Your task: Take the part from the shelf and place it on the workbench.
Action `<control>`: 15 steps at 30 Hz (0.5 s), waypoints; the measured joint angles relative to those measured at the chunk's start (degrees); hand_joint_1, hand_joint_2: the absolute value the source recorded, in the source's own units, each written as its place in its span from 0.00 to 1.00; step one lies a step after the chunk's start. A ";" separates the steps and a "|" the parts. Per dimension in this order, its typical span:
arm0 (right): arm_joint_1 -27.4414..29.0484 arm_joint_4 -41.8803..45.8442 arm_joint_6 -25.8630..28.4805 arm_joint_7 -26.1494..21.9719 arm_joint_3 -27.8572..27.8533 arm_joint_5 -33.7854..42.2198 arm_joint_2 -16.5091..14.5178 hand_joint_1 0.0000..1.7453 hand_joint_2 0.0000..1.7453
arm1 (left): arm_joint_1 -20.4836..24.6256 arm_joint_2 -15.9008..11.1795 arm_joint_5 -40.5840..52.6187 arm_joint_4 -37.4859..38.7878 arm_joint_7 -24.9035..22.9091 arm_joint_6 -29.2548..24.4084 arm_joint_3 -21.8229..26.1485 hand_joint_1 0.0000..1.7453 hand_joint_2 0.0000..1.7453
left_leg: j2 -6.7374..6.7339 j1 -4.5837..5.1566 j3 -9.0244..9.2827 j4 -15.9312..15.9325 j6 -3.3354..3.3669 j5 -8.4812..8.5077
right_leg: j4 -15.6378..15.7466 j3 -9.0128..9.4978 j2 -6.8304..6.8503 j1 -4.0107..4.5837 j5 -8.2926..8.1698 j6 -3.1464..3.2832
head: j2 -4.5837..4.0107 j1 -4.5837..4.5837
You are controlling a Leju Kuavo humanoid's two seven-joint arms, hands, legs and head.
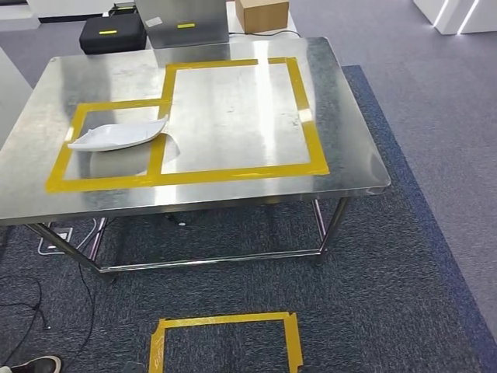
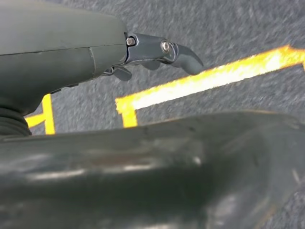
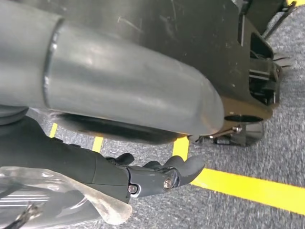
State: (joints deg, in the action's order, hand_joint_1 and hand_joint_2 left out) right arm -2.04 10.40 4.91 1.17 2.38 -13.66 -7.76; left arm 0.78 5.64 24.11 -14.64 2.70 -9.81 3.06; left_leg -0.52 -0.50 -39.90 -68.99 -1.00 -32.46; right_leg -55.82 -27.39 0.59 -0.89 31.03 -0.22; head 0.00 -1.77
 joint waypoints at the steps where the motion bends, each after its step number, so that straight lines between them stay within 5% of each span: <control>1: -0.01 0.00 0.05 -0.06 0.00 0.02 0.00 0.00 0.00 | 0.01 0.17 0.30 0.41 -0.14 0.20 0.02 0.00 0.00 | 0.01 -0.02 -0.31 -3.43 -0.07 -1.59 | -0.25 -0.58 0.10 0.06 -0.29 0.09 | 0.00 0.03; 3: -0.07 0.01 0.16 -0.18 0.00 0.04 0.01 0.00 0.00 | 0.01 0.34 1.66 1.04 -0.40 0.82 -0.03 0.00 0.00 | 0.03 -0.03 1.13 -5.00 0.13 -1.37 | -0.91 -1.80 0.14 0.18 -0.68 0.14 | 0.00 0.10; 7: -0.15 0.08 0.38 -0.63 0.00 0.07 -0.01 0.00 0.00 | 0.17 0.30 4.20 1.61 0.43 1.37 -0.38 0.00 0.00 | 0.44 0.28 9.43 7.88 1.46 2.73 | -2.12 -3.26 0.04 0.49 -1.11 -0.25 | 0.00 0.07; 11: -0.21 0.08 0.52 -1.21 -0.15 0.47 -0.01 0.00 0.00 | 0.46 0.11 6.27 2.10 1.34 1.55 -0.86 0.00 0.00 | 0.45 0.51 10.01 10.81 2.19 3.48 | -2.34 -4.23 -0.04 0.37 -1.87 -1.91 | 0.00 0.13; 13: -0.23 0.07 0.54 -1.31 -0.44 0.67 0.00 0.00 0.00 | 0.89 -0.04 7.49 2.16 1.41 1.58 -1.31 0.00 0.00 | 0.28 0.26 9.48 11.92 2.86 4.18 | -4.71 -5.59 -0.26 0.36 1.07 -2.35 | 0.01 -0.11; 15: -0.27 0.07 0.55 -1.46 -0.82 0.92 0.01 0.00 0.00 | 1.28 -0.16 8.49 2.20 1.46 1.59 -1.82 0.00 0.00 | 0.20 0.29 8.47 12.11 3.31 4.96 | -11.15 -7.81 -0.44 0.28 5.97 -2.63 | 0.01 -0.47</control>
State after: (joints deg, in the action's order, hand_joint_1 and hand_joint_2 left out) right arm -2.31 10.47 5.46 -0.28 1.56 -12.74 -7.76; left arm 2.05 5.48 32.59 -12.44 4.16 -8.22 1.24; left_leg -0.32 -0.21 -31.43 -56.88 2.31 -27.49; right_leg -66.97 -35.20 0.14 -0.61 37.00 -2.85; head 0.01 -2.24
